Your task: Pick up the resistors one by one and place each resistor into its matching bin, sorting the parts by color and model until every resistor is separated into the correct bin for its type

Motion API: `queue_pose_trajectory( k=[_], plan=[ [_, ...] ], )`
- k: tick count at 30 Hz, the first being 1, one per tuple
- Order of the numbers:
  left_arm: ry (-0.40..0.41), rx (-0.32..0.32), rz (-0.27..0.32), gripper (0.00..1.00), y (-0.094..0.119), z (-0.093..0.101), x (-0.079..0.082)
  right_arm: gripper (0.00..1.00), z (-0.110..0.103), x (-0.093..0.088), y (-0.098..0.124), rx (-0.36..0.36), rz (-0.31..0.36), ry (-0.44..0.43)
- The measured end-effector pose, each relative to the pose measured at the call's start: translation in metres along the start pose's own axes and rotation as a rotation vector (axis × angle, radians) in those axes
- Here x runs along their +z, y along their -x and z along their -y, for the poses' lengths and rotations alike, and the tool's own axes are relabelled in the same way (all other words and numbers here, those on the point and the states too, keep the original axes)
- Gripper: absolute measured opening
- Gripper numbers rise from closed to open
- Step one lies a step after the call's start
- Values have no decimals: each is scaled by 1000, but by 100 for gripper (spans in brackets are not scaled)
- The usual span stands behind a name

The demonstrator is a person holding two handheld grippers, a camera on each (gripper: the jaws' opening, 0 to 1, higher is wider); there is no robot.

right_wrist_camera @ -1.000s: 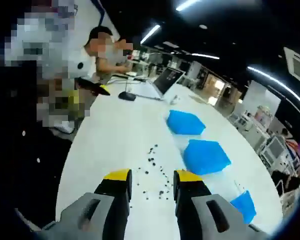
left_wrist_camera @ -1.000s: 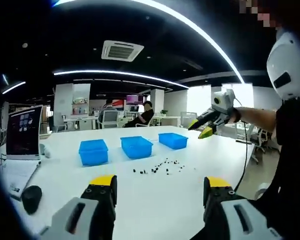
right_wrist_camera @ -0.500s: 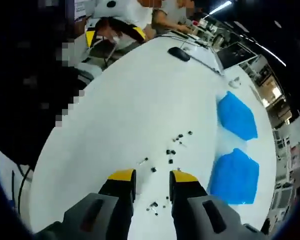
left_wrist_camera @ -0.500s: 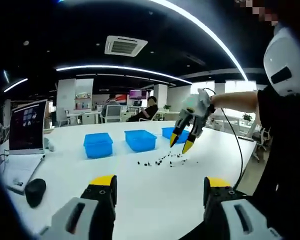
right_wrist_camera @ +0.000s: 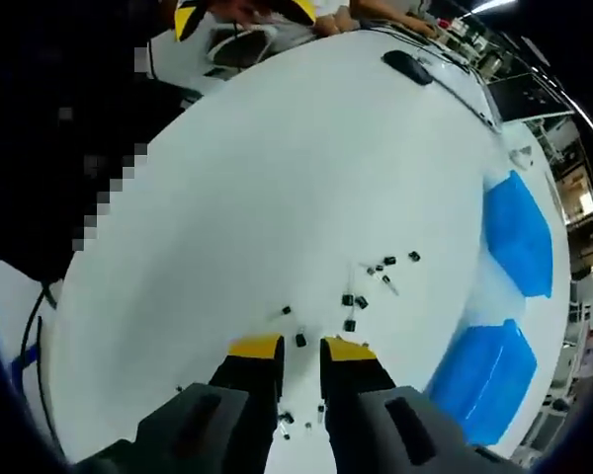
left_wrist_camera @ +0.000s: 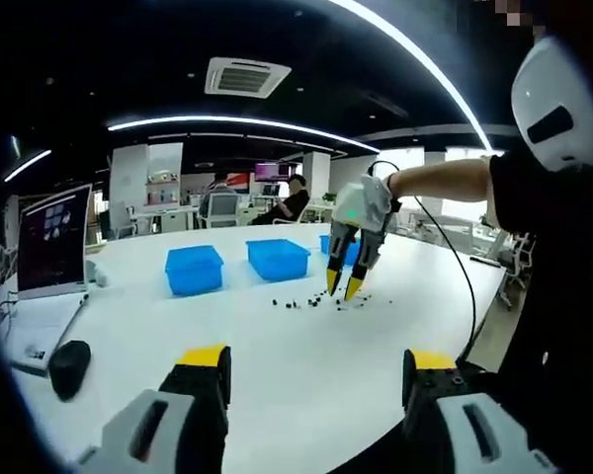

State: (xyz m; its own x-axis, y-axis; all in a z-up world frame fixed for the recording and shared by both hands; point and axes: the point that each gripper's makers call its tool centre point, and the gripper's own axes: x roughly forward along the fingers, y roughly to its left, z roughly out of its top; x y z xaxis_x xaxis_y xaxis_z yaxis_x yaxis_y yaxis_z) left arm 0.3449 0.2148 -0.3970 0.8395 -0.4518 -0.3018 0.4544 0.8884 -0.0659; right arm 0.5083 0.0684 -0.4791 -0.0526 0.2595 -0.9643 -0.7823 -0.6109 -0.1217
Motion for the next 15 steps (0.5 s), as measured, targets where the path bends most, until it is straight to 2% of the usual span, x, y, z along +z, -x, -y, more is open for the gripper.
queue_pose_trajectory(
  k=[5,9,15],
  plan=[
    [1,-1,-6,71,0,-1,-2,15,0,-1,-4,20,-18,3],
    [4,3,-6,71,0,-2,-3,8,4,-7,-8,39,-37,-7],
    [7,1,-1,71,0,0,-2,7,5,-11,-9,35,-50,-20]
  ],
)
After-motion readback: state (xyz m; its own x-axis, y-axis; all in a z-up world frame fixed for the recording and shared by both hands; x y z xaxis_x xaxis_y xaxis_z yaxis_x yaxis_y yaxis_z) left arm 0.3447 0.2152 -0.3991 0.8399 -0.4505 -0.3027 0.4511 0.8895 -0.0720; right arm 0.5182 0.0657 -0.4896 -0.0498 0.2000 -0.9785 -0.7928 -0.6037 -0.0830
